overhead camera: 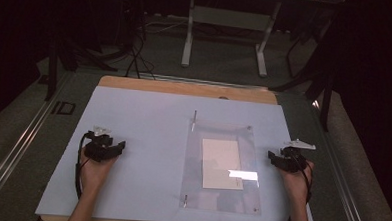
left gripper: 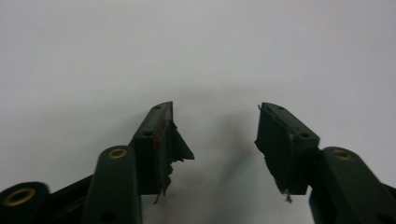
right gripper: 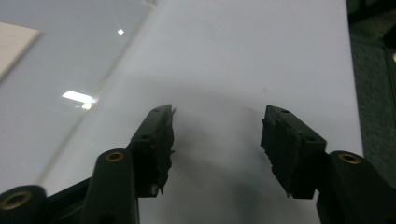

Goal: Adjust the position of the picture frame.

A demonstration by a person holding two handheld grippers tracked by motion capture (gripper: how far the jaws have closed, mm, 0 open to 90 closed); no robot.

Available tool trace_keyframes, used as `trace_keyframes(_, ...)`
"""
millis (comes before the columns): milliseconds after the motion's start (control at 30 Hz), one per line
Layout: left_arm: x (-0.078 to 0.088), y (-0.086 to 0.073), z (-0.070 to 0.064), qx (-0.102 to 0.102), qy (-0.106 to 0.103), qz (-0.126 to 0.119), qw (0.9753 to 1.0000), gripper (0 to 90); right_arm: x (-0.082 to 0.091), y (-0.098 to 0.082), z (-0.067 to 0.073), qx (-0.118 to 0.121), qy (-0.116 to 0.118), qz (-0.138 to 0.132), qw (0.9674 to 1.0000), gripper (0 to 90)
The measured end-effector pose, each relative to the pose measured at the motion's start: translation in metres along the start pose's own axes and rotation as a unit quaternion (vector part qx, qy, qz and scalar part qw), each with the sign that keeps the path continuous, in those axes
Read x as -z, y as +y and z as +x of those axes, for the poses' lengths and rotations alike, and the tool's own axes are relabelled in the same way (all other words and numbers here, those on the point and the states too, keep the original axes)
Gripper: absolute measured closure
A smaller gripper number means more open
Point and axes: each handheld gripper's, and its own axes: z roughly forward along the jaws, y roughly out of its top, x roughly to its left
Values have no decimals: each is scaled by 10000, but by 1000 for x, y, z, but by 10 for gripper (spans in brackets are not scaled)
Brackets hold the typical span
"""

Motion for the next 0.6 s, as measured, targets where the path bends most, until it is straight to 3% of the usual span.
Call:
trace_keyframes(100, 5, 0, -5, -172, -216, -64, 9996, 512, 2, 2, 3, 67, 63, -67, 9999, 463)
trace_keyframes(167, 6, 1, -6, -179, -287, -52, 9994, 525, 4, 3, 5, 147, 115, -119, 9998, 468)
trace_keyframes(200, 7, 0, -8, -203, -446, -55, 9988, 525, 5, 3, 6, 185, 142, -137, 9996, 471)
trace_keyframes(400, 11, 0, -18, -427, -699, -46, 9966, 606, 3, 5, 17, 418, 365, -162, 9983, 487)
trace_keyframes(533, 14, -1, -21, -512, -737, -32, 9960, 606, 1, 7, 25, 512, 508, -204, 9972, 487)
trace_keyframes(600, 16, -1, -23, -674, -758, -54, 9948, 613, 0, 8, 30, 543, 590, -210, 9966, 490)
